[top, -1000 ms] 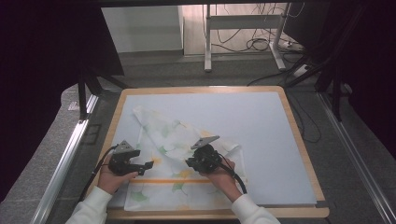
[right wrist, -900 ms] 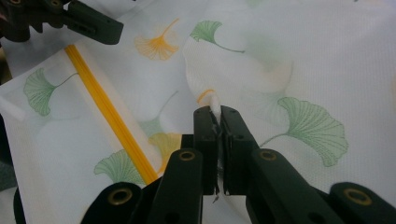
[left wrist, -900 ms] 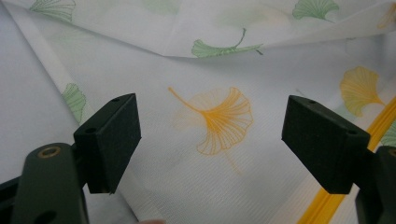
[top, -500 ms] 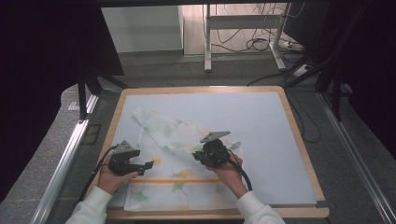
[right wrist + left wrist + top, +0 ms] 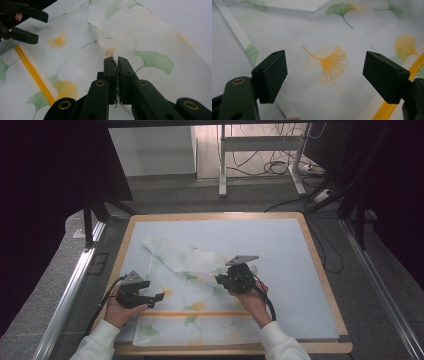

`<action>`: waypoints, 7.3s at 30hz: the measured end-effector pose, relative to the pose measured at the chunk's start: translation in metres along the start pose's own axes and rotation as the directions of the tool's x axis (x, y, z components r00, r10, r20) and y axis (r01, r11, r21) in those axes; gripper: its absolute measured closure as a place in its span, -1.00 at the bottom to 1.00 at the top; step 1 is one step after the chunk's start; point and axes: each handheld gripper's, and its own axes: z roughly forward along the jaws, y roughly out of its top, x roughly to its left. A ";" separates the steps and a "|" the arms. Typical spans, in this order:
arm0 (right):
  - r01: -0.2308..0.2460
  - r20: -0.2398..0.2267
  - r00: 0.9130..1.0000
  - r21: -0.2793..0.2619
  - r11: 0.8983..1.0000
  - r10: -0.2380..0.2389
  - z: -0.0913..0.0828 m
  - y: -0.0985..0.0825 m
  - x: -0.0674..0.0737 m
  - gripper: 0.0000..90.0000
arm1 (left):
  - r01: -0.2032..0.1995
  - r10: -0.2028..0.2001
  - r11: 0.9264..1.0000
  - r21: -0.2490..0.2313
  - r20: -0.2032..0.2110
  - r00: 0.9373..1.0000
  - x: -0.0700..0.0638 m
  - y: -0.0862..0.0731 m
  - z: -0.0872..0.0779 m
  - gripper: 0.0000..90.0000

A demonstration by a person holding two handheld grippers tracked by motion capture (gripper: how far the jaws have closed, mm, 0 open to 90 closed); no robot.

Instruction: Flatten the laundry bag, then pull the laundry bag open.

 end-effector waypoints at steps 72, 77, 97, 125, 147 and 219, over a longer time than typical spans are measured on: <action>-0.204 0.250 0.941 -0.119 0.972 0.228 0.015 0.037 -0.124 0.90 | 0.000 0.000 1.000 -0.005 0.018 1.000 0.000 0.000 -0.002 -0.57; -0.217 0.270 0.932 -0.113 0.970 0.240 0.024 0.044 -0.133 0.90 | 0.001 -0.001 1.000 -0.006 0.016 1.000 0.000 0.000 -0.002 -0.56; -0.191 0.330 0.913 -0.167 0.967 0.237 -0.002 0.045 -0.143 -0.03 | -0.002 0.002 1.000 -0.007 0.017 1.000 0.002 -0.001 -0.002 -0.56; -0.121 0.074 0.989 -0.070 0.990 0.126 -0.086 -0.087 -0.032 -0.11 | -0.020 0.022 1.000 -0.022 0.078 0.997 -0.011 0.002 -0.010 -0.47; -0.097 0.088 0.991 -0.033 0.995 0.099 -0.095 -0.106 -0.021 -0.12 | -0.063 0.063 0.998 -0.009 0.093 0.994 -0.020 0.002 -0.013 -0.44; -0.057 0.022 0.998 0.126 0.990 0.055 -0.097 -0.133 -0.010 0.98 | -0.308 0.292 0.951 0.011 0.288 0.912 -0.122 0.054 0.050 -0.32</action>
